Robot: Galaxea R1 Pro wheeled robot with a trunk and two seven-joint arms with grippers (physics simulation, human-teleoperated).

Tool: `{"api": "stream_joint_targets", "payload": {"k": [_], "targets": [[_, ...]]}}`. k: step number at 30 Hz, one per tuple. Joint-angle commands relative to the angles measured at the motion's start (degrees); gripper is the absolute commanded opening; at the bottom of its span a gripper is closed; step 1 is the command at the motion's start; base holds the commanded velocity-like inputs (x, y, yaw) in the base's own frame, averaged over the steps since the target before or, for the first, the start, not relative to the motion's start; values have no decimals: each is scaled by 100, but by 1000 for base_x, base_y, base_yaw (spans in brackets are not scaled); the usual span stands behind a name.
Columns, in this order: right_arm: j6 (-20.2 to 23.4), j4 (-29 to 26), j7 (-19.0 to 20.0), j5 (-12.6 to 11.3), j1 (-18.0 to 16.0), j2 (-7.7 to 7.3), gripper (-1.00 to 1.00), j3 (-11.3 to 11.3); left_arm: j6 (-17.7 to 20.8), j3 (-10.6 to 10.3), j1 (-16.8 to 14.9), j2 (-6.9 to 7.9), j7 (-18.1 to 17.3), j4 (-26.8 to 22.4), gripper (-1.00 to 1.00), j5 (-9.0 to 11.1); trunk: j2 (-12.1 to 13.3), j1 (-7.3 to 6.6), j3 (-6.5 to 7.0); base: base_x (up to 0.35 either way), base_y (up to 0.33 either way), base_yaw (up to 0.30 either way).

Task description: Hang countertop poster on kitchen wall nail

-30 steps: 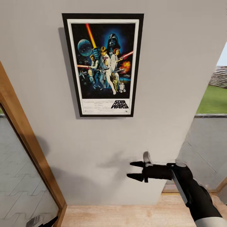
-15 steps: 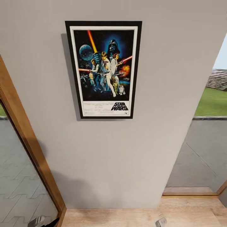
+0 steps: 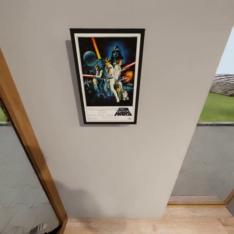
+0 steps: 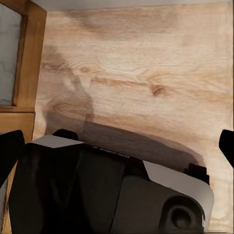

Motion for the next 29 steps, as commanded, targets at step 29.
{"api": "stream_joint_targets", "payload": {"k": [29], "targets": [[45,1902,-1817,-57,-1,108,100,-19,-55,-34,-6,-14,4,80,100,36,-12,4,7,0,0,0]]}}
